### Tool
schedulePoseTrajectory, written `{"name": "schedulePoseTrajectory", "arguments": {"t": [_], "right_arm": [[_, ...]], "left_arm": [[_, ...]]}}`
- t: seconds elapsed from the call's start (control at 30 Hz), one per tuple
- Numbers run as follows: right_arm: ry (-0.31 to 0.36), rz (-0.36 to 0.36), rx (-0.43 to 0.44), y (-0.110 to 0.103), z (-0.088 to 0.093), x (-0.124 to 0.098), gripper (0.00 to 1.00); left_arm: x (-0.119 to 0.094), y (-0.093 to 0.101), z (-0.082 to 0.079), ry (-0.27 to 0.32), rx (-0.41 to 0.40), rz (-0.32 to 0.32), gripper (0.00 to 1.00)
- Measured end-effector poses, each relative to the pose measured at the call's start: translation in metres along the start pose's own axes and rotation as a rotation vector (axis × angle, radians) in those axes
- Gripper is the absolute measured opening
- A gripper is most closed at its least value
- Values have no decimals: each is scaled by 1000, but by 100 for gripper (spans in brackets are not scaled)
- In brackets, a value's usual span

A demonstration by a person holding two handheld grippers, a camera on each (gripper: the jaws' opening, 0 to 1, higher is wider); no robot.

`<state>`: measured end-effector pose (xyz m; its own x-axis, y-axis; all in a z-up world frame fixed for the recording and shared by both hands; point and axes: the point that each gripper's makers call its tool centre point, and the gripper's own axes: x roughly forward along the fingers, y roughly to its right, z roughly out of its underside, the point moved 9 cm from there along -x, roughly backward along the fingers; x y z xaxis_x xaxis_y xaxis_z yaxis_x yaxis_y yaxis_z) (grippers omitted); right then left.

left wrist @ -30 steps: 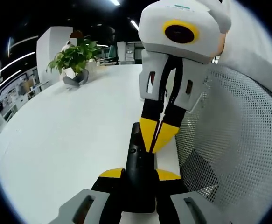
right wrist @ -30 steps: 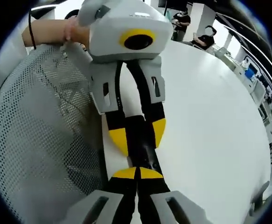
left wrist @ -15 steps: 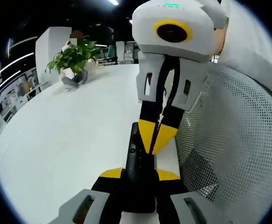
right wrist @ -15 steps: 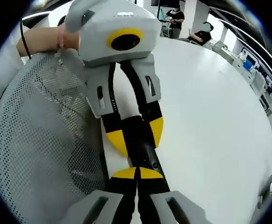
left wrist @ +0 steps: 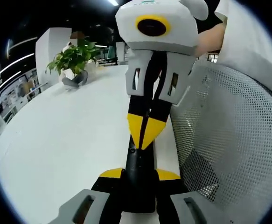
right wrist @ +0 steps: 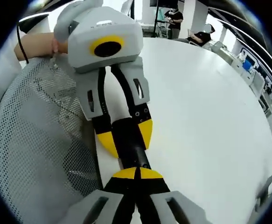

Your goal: Press the specified remote control buttons in sequence, fully releasing each button before pressing the next.

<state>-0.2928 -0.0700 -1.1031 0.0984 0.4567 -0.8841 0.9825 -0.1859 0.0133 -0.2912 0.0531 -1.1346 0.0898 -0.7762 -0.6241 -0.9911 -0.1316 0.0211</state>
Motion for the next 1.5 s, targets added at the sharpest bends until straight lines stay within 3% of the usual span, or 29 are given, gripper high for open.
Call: {"name": "schedulePoseTrajectory", "arguments": {"t": [0.4,0.6,0.73,1.2,1.33,1.5], "right_arm": [[-66,10,-75,0,-6,3,0],[-31,-66,32,8,-3,1,0],[-38,-47,17,17,-5,0,0],[-108,-90,67,23,-12,10,0],[-122,-69,43,20,-12,10,0],[-84,-56,-18,9,-12,5,0]], "left_arm": [[0,0,-1,-2,8,4,24],[1,0,-1,-1,8,1,24],[1,0,-1,1,4,-2,24],[0,1,-1,3,8,0,24],[0,0,-1,3,10,0,24],[1,1,0,7,2,-4,24]]}}
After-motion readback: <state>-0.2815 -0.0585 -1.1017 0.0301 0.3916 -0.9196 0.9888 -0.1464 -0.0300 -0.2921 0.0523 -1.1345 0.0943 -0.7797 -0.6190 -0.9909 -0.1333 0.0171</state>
